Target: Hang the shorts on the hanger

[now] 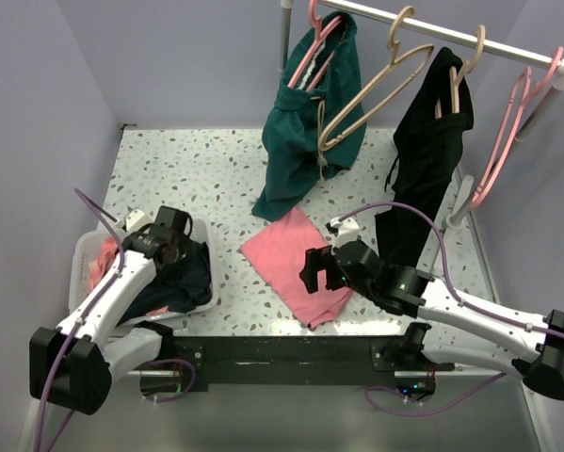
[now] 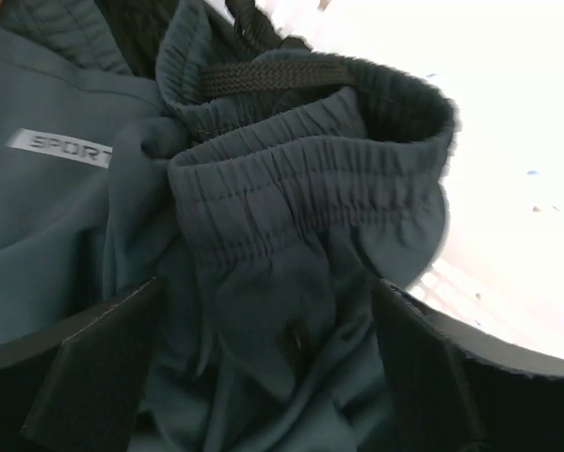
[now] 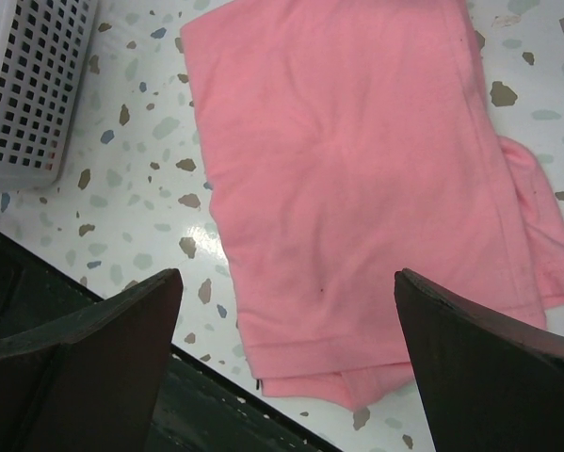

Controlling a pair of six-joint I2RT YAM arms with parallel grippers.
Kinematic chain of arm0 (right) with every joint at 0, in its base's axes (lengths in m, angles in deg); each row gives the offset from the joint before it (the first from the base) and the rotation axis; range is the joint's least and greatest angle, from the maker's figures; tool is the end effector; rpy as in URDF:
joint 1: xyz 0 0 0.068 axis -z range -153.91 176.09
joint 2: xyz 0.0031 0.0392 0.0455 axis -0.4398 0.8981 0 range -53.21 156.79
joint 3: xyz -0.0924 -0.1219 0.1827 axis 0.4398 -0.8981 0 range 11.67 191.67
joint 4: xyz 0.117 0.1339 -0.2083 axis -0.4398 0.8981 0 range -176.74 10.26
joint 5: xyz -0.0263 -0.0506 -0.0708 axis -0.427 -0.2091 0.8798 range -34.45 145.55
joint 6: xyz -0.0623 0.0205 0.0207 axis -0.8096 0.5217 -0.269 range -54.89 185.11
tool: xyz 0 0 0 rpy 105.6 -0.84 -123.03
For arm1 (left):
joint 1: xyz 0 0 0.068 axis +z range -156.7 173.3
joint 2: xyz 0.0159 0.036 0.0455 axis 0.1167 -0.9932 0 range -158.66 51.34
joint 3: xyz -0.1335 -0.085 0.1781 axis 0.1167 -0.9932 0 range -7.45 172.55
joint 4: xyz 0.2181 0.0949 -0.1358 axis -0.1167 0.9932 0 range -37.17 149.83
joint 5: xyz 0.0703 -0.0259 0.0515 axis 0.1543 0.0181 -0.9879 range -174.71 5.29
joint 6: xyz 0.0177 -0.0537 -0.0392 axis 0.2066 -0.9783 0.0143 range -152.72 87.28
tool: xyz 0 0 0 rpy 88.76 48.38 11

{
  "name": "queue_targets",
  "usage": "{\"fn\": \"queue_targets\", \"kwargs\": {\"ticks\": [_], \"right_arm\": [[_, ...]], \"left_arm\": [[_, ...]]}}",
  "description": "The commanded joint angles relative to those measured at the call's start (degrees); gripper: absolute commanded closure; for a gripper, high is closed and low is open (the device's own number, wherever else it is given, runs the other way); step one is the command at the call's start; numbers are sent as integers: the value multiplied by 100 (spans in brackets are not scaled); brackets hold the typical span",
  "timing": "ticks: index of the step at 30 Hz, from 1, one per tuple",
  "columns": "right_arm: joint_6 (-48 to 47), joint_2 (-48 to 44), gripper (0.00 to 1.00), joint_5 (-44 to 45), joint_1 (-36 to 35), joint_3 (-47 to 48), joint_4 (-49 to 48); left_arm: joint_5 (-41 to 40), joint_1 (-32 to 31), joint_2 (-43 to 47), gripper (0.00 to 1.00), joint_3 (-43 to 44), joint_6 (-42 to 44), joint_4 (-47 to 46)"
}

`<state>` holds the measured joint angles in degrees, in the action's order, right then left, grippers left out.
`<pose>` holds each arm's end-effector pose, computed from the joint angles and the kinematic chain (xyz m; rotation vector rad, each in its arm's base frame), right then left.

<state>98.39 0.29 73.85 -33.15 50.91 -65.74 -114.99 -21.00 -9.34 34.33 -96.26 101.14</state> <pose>0.1444 0.2083 0.2183 -0.3157 2.1866 0.5786 0.2194 -0.0271 0.1729 -1.1658 2.2162 0.2099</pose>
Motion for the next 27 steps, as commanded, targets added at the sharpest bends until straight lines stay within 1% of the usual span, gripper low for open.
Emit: {"fn": "queue_targets", "kwargs": {"ticks": [1,2,3,5,6,7,9,11,12,15,19,20,22,23,24,25,27], "right_arm": [[-76,-32,1,-143,-17,-4,-289],[-58,-50,2,-152,-17,-13,-298],[-58,-67,1,-143,-17,-13,-298],[-49,-128,2,-134,-17,-5,-263],[-49,-155,1,-108,-17,-4,-228],[-49,-207,1,-82,-17,4,-201],[-76,-260,2,-20,-17,30,-122],[-111,-304,1,15,-17,83,-52],[-128,-313,1,24,-17,101,-25],[-163,-331,2,50,-17,197,54],[-199,-340,2,85,-17,320,98],[-225,-348,1,94,-17,338,107],[-260,-322,1,103,-17,434,133],[-286,-296,1,138,-17,478,168],[-304,-270,1,147,-17,575,194],[-330,-261,1,182,-17,636,221],[-409,-243,1,261,-17,829,300]], "left_arm": [[13,59,-382,21,-240,-378,-910],[22,51,-435,30,-267,-317,-1007],[31,59,-488,51,-267,-272,-1147],[14,59,-444,79,-180,-228,-1114],[-4,59,-331,98,-5,-89,-1001],[-21,59,-234,100,93,0,-930],[-39,59,98,100,425,368,-684],[66,51,337,100,681,902,-543],[75,51,564,100,970,1019,-325],[14,51,1030,100,1436,1318,-42],[13,51,1252,100,2166,1713,196],[75,51,1243,100,2464,1993,118],[380,51,1235,100,2799,2284,-14],[583,51,1226,100,3079,2660,-285],[759,42,1182,100,3256,2777,-383],[1135,42,1138,100,3423,2900,-497],[1576,51,1007,100,3915,3278,-805]]}}
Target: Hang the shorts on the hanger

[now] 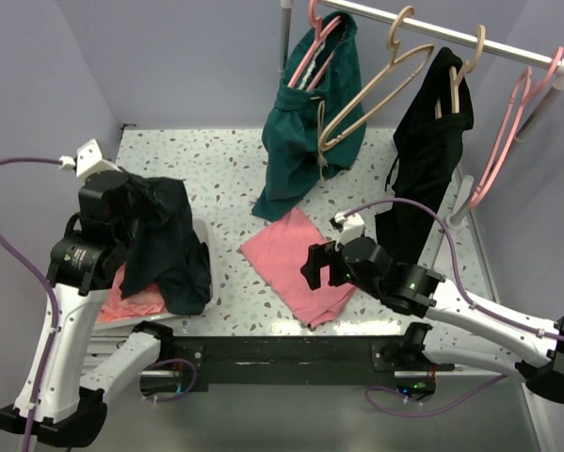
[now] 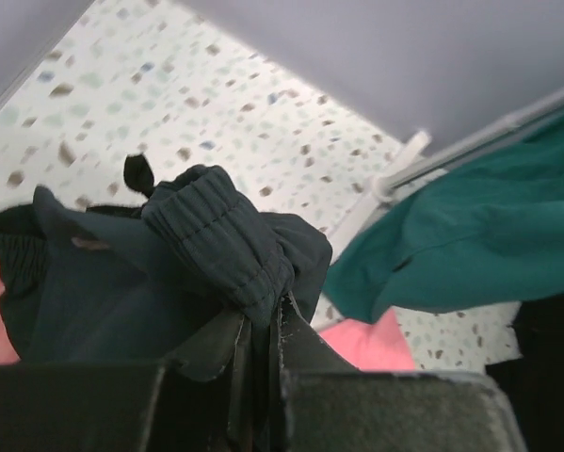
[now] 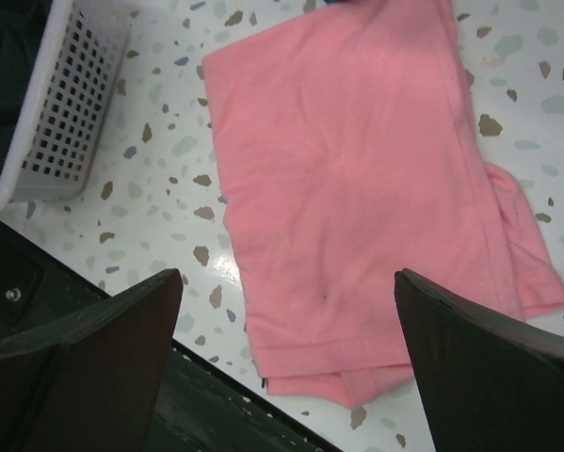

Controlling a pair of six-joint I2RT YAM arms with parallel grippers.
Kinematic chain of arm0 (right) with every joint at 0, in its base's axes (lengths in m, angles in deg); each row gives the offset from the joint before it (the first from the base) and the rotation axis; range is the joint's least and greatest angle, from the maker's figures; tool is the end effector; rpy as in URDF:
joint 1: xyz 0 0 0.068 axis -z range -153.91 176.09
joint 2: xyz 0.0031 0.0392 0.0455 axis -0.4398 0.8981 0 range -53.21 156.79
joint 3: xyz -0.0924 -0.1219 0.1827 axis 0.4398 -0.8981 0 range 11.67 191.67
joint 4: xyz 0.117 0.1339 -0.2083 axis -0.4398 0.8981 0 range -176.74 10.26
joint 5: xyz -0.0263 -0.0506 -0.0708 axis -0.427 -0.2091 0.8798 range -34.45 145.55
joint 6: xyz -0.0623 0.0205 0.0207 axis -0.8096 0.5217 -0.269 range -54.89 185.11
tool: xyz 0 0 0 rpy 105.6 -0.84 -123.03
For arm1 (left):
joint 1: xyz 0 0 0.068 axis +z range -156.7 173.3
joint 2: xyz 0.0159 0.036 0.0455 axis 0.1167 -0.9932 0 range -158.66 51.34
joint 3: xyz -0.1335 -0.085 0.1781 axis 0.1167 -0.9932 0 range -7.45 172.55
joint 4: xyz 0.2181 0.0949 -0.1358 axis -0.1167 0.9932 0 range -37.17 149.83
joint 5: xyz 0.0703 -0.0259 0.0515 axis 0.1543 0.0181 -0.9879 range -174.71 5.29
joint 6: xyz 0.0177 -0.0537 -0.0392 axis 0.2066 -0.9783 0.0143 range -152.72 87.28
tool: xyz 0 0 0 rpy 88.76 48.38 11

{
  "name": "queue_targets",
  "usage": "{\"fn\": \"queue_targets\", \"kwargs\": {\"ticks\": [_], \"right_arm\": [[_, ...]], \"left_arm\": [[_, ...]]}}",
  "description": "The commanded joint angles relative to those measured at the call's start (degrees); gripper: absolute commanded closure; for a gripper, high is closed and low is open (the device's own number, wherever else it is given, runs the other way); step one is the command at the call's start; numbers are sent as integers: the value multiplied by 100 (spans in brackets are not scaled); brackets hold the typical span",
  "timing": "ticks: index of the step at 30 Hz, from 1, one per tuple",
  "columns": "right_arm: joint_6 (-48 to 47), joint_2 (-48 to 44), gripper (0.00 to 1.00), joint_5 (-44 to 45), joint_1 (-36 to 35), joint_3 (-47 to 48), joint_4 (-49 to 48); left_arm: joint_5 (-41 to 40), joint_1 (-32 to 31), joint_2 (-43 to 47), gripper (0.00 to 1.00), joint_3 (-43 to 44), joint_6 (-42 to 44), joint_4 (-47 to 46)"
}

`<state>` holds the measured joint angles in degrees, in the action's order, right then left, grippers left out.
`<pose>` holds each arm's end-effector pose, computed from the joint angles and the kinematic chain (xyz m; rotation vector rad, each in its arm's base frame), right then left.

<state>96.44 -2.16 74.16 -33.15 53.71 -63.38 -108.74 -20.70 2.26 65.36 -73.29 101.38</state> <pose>0.1422 0.2040 0.2419 -0.3308 2.1352 0.5934 0.1958 -0.0256 0.3923 -0.7072 1.8386 -0.2028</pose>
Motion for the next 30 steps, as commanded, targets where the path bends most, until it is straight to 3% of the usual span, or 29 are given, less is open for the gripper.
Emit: {"fn": "queue_targets", "kwargs": {"ticks": [1,6,11,14,21,24,27,28,30], "right_arm": [[-250,10,2,265,-17,620,90],[-540,19,2,485,-8,1243,283],[-742,-86,1,723,-17,1675,415],[-795,-156,2,872,-17,1895,486],[-664,-490,1,1153,-17,1896,407],[-497,-779,1,1136,-8,1712,328],[-277,-1034,1,1031,-17,1580,363],[-155,-1114,1,987,-17,1527,389],[-14,-1289,1,856,-17,1343,398]], "left_arm": [[1432,20,-198,100,961,1086,-969],[3209,11,-812,100,2112,1684,-1752],[4871,20,-1603,100,3578,1738,-2086],[5908,20,-1850,100,4011,1589,-2463],[8051,20,-1684,100,3275,982,-4273],[8764,20,-1649,100,2853,439,-5537],[9888,20,-1605,100,2011,-1132,-8169],[10022,20,-1605,100,1669,-1972,-9457],[10320,-119,-1701,100,1482,-2488,-10275]]}}
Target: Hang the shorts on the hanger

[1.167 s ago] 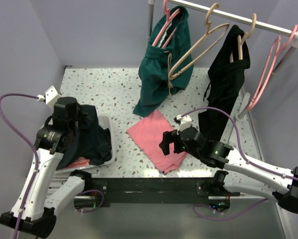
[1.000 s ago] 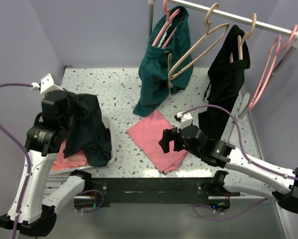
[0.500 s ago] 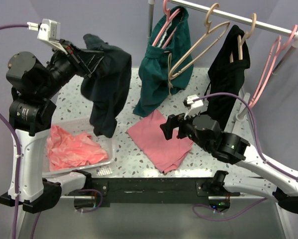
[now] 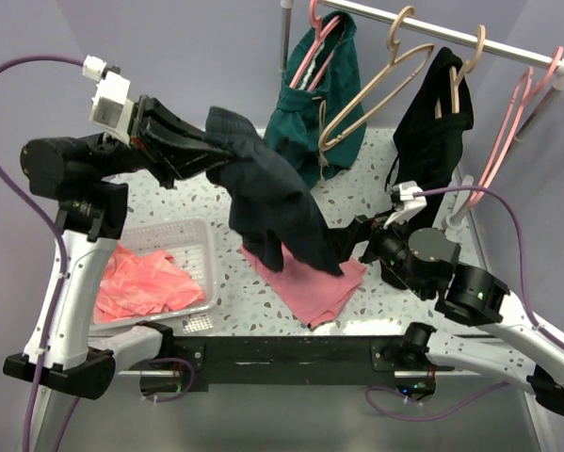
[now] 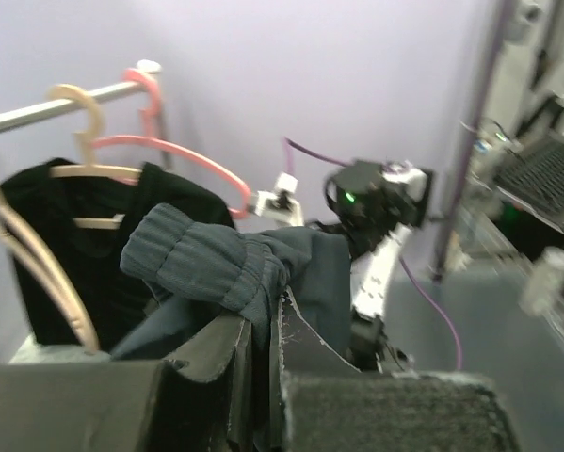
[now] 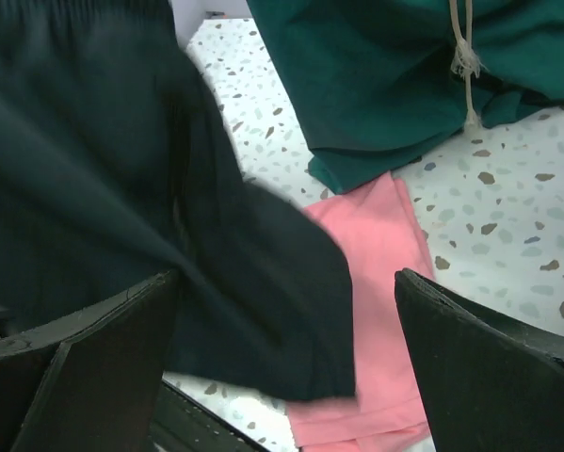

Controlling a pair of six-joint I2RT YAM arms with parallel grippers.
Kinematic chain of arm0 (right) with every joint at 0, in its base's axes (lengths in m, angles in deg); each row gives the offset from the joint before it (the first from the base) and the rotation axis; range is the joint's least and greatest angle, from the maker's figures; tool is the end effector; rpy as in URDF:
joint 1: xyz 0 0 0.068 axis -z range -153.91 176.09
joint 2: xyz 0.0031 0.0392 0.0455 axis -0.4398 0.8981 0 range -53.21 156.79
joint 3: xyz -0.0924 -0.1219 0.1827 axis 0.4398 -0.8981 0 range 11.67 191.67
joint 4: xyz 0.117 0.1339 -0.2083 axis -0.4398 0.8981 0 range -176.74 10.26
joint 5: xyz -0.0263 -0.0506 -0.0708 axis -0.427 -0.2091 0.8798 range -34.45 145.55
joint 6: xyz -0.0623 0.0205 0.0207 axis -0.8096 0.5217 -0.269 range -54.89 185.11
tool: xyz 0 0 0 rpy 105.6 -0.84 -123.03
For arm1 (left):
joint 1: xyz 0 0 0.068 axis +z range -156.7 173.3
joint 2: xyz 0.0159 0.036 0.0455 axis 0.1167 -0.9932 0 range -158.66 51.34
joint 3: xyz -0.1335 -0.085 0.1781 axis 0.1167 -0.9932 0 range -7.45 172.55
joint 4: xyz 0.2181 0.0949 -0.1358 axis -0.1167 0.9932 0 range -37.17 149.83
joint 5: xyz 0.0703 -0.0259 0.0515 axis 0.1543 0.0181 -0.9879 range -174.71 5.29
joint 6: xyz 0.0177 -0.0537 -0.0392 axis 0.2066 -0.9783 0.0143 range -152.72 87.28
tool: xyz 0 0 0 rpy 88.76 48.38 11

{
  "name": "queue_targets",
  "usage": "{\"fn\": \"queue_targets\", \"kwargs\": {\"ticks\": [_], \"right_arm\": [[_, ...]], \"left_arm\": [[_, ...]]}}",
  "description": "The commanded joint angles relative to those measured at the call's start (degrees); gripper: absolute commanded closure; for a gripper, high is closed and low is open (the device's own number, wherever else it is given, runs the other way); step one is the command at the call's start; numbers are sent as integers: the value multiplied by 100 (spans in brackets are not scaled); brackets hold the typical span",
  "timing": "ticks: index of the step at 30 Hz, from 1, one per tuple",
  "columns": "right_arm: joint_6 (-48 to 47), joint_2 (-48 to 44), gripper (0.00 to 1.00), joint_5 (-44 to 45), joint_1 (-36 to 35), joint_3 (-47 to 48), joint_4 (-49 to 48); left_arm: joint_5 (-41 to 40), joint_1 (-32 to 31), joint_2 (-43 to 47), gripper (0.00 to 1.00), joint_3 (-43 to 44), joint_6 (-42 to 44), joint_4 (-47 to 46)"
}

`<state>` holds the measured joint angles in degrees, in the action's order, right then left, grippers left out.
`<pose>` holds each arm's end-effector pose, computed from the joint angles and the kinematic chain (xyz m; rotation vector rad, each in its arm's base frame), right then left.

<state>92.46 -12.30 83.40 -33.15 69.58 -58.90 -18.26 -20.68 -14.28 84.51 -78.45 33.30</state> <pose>0.1236 0.1568 0.3726 -0.1359 1.7816 0.6767 0.1794 -0.0973 0.5586 0.9446 1.0357 -1.3250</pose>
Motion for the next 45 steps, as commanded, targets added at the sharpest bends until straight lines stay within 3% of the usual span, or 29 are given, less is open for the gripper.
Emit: {"fn": "queue_targets", "kwargs": {"ticks": [1,3,7,13,20,26,33,38,45], "right_arm": [[533,-459,1,-122,-8,-323,-59],[683,-627,2,-254,-8,-569,-111],[1113,-970,1,-762,-17,-1035,-611],[1352,-901,1,-2001,-17,-1546,-1665],[1194,-724,1,-2469,-17,-1529,-2493],[825,-681,1,-2005,-17,-1151,-2231],[973,-724,2,-1828,-17,-1431,-2230],[1272,-908,1,-777,-17,-1423,-1264],[1790,-682,3,-351,-17,-1177,-596]], "left_arm": [[1369,-201,-64,100,-529,-2148,-3835],[1562,-560,-99,100,-609,-1984,-3866],[1853,-1001,-143,99,-592,-905,-2875],[2222,-1195,-240,100,-662,-806,-3004],[2328,-1563,-231,100,-873,-682,-3004],[2293,-1757,-152,100,-1189,-586,-2969],[2293,-1942,-231,100,-1207,-489,-2872],[2302,-2039,-302,100,-1172,-524,-2872],[2337,-2126,-311,100,-1163,-515,-2863]]}}
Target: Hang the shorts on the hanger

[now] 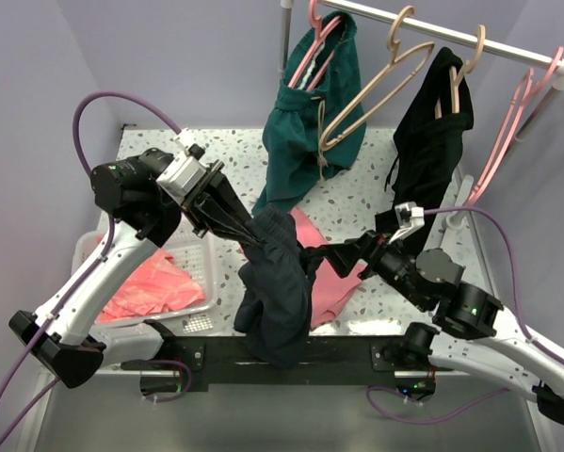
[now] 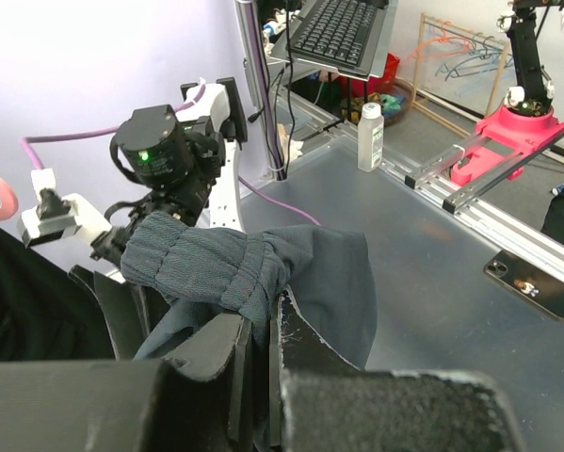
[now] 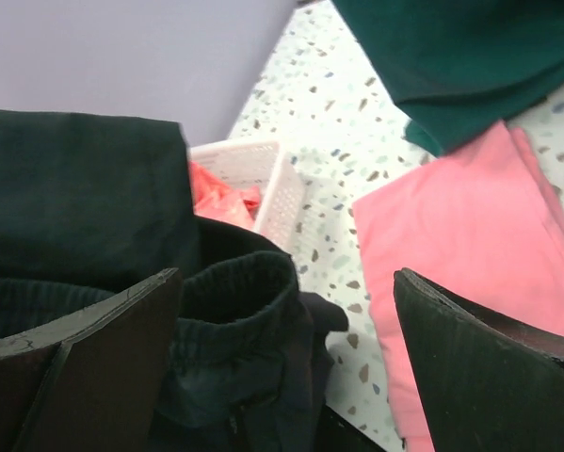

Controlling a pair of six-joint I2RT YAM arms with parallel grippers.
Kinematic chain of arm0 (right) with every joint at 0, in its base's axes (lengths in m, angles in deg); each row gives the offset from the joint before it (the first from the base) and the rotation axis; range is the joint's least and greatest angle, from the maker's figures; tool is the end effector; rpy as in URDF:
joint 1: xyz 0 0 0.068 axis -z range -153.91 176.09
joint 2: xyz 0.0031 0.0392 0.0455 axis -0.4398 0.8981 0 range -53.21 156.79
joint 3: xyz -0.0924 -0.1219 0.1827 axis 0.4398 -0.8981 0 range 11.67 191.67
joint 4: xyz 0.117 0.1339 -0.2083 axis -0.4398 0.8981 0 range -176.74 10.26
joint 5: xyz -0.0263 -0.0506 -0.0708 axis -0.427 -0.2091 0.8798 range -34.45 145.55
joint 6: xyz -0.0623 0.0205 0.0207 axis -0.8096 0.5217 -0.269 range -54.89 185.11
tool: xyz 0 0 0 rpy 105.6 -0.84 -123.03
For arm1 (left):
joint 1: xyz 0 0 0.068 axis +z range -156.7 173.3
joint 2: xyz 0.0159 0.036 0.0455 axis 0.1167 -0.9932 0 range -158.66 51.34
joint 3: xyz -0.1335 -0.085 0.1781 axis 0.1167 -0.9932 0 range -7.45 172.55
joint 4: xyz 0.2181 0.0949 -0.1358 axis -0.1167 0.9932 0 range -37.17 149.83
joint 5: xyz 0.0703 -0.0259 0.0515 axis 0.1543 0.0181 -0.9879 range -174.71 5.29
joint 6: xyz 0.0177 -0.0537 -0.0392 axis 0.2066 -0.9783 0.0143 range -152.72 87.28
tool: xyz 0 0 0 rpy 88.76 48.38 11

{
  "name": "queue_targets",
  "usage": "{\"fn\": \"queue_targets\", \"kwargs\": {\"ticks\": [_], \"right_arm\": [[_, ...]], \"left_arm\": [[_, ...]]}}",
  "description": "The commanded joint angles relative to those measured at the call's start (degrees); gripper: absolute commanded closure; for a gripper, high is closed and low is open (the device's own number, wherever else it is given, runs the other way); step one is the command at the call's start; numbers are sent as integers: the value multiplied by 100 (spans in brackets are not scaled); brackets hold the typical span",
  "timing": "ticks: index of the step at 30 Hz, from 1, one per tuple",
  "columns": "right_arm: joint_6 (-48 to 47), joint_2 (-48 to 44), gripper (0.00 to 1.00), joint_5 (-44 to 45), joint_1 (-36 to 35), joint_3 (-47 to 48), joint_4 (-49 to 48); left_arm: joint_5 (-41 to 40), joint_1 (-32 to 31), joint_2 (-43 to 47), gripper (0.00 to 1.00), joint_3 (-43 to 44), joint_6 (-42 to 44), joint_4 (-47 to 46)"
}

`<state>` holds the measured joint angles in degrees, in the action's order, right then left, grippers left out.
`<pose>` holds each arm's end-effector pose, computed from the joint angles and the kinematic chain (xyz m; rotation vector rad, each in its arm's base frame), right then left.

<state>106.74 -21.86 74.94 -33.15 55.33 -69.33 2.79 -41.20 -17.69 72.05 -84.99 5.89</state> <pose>0.1134 0.1543 0.3346 0.0023 1.7651 1.0403 0.1519 -0.1719 0.4967 1.6016 0.7768 -1.5833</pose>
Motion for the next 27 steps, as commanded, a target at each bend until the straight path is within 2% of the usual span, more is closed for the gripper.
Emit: {"fn": "queue_targets", "kwargs": {"ticks": [1,4,6,10,14,20,27], "right_arm": [[390,353,3,469,0,318,552],[434,677,5,100,114,608,684],[486,863,9,-76,237,942,895],[592,1109,25,-1311,877,1232,1352],[715,1180,28,-2227,1117,1259,1695],[856,1189,30,-2861,1117,1163,2065],[1250,1356,35,-3336,1143,706,1451]], "left_arm": [[232,-83,39,100,83,138,-123],[241,-101,22,100,56,164,-114],[249,-101,13,100,56,165,-105],[232,-101,-48,100,56,165,-105],[250,-109,-119,100,65,173,-105],[267,-109,-207,100,57,173,-114],[241,-109,-216,100,-14,173,-158]]}}
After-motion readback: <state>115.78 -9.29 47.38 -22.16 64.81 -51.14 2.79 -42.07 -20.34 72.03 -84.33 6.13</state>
